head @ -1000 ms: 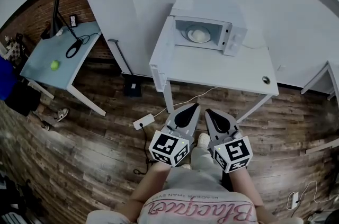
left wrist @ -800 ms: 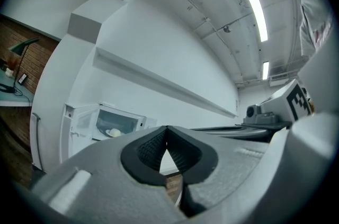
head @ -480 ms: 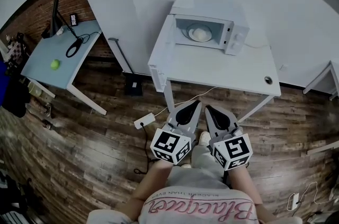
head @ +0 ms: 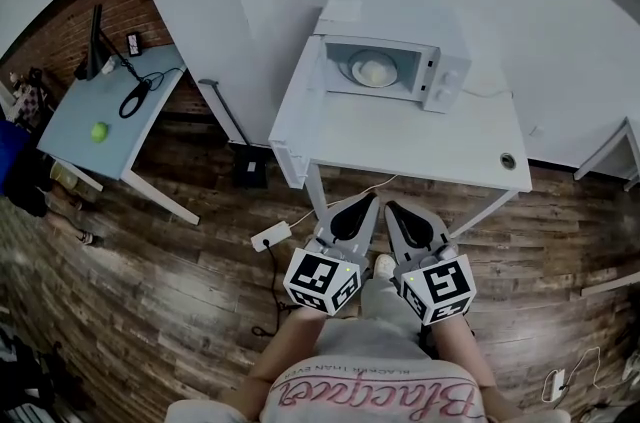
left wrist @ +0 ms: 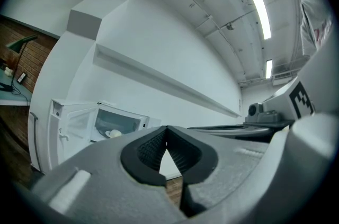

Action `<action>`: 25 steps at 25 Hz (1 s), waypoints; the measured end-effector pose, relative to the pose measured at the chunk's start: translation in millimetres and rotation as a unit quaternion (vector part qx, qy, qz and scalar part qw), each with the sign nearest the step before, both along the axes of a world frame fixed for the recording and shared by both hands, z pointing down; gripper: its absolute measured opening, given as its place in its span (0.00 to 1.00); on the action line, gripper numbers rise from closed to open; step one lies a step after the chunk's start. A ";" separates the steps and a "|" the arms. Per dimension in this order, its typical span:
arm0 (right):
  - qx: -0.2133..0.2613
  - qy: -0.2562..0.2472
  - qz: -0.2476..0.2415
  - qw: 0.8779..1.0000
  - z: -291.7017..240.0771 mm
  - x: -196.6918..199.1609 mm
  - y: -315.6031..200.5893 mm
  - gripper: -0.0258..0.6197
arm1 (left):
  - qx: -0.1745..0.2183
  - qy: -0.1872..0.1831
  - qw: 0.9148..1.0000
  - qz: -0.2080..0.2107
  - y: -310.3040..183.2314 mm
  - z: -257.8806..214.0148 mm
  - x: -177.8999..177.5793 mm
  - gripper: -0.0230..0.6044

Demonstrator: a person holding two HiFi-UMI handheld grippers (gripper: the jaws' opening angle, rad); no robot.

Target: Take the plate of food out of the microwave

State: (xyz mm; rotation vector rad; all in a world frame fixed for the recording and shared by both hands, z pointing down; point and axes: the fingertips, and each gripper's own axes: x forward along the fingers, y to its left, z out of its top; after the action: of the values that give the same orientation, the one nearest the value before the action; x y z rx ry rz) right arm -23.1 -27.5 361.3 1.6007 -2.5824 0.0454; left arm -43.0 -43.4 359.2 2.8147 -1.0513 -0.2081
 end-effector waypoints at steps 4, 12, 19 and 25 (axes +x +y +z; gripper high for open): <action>-0.001 -0.004 0.002 1.000 0.6 7.2 -16.9 0.06 | -0.003 -0.002 1.000 0.003 -13.1 2.4 6.4 0.04; -0.008 -0.011 -0.002 1.000 6.2 19.9 -51.3 0.06 | -0.008 -0.006 1.000 -0.001 -46.4 8.5 22.2 0.04; -0.020 -0.017 -0.006 1.000 12.1 37.4 -88.6 0.06 | -0.019 -0.011 1.000 -0.001 -82.4 14.2 39.8 0.04; -0.028 -0.021 -0.008 0.999 17.7 53.8 -118.4 0.06 | -0.026 -0.016 0.999 -0.012 -116.6 19.0 53.5 0.04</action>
State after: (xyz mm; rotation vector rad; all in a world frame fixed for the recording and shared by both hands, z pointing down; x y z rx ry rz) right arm 30.7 -145.9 379.0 1.5757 -2.6008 0.1510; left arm 10.4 -160.0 378.2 2.7684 -1.0807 -0.1367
